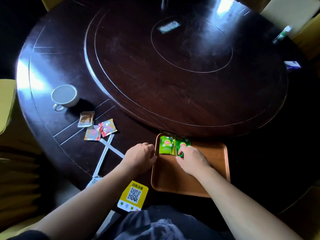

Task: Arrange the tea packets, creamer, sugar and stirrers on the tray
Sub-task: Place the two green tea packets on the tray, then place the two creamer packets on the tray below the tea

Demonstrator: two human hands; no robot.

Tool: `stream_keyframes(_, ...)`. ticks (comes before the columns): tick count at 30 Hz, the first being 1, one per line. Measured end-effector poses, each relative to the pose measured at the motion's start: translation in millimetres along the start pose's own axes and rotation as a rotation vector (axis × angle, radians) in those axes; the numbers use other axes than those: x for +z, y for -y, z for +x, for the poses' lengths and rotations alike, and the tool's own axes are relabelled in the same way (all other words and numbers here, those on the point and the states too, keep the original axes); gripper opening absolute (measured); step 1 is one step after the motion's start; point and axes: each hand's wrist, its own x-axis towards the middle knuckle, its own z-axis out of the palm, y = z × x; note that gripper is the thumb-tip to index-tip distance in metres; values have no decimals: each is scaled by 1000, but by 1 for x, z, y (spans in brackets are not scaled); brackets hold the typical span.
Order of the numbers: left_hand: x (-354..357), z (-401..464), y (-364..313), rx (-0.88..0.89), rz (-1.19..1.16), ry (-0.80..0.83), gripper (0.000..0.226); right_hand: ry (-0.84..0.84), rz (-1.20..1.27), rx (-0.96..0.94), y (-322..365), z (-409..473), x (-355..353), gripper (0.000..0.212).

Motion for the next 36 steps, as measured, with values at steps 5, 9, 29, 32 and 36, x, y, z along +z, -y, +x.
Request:
stream_keyframes(5,-17,-21,46,-136,-19,31,30,-1,-42,-59,43,2,4,15)
stream_keyframes(9,-30,-39,89,-269,-19,23,31,21,-51,-109,82,7,9,17)
stream_keyframes(29,-69,-41,185,-650,-181,-281,57,76,-21,-187,233,86,32,25)
stream_keyframes(32,-70,-30,180,-653,-164,-274,64,42,41,-173,247,97,35,33)
stream_keyframes(36,-68,-18,176,-696,-193,-315,58,14,71,-139,265,107,42,57)
